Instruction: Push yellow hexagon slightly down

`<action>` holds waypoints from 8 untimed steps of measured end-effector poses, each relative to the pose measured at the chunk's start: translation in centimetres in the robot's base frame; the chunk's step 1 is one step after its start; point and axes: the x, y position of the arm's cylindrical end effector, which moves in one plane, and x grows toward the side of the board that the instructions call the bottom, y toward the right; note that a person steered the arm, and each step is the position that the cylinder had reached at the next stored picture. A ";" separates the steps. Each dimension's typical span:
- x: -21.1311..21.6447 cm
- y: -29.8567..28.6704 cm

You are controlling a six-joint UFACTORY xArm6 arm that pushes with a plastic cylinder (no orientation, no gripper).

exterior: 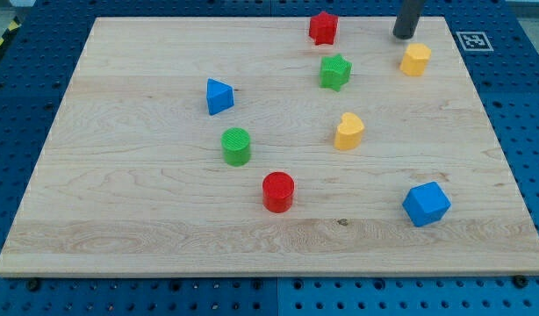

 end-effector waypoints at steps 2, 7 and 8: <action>2.8 0.0; 13.6 1.6; 13.5 3.6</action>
